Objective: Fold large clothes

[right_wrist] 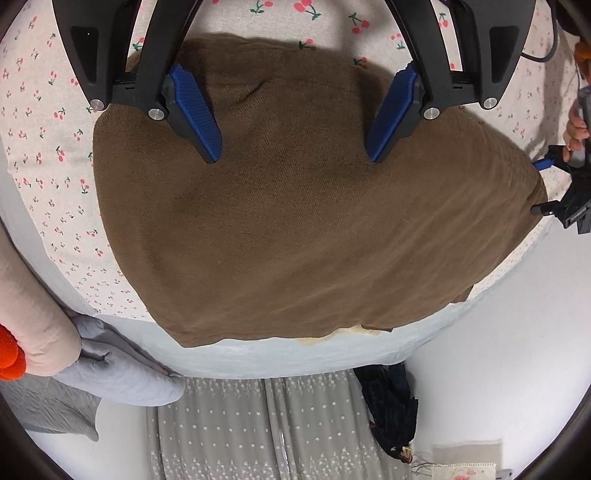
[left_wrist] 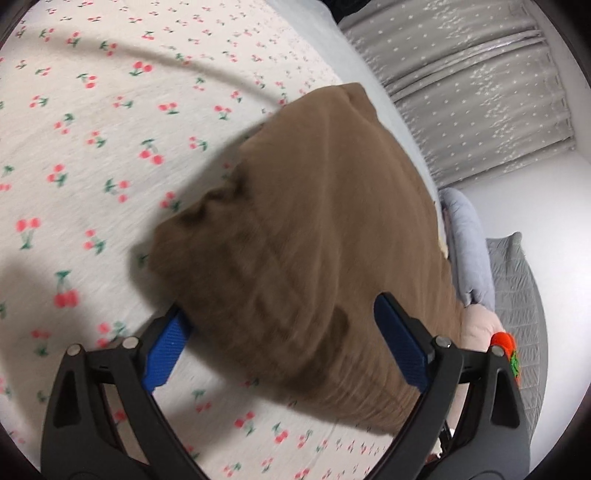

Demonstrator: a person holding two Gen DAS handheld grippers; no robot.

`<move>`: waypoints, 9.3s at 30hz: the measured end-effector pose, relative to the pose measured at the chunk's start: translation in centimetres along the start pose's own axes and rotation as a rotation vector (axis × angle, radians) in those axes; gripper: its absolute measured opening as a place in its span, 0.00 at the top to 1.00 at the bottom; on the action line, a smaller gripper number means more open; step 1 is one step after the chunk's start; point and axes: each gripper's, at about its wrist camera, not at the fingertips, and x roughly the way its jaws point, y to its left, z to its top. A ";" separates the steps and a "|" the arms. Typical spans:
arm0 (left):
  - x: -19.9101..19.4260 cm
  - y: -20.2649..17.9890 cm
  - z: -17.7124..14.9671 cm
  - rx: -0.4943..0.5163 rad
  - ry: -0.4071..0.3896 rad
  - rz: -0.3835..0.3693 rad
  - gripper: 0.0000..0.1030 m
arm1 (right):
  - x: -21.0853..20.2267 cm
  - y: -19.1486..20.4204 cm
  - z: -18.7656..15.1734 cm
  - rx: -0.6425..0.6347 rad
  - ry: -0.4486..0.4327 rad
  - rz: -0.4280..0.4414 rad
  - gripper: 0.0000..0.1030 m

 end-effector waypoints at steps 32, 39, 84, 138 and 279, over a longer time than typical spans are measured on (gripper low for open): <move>1.6 0.4 -0.1 -0.025 -0.329 -0.032 0.48 | 5.1 11.0 3.8 -0.165 0.018 0.056 0.25; -1.0 -2.3 0.2 0.054 -0.390 -0.130 0.66 | 8.7 10.4 3.4 -0.143 0.145 0.076 0.23; 3.3 -28.4 -23.3 1.314 0.060 -0.275 0.34 | 1.3 -14.6 5.5 0.625 -0.047 0.610 0.24; 6.4 -20.9 -5.9 0.735 0.186 -0.288 0.05 | 2.0 1.7 18.3 0.037 0.267 0.405 0.86; -8.0 -14.8 -20.9 1.062 0.127 -0.294 0.09 | -6.5 -2.8 3.5 0.330 0.009 0.548 0.90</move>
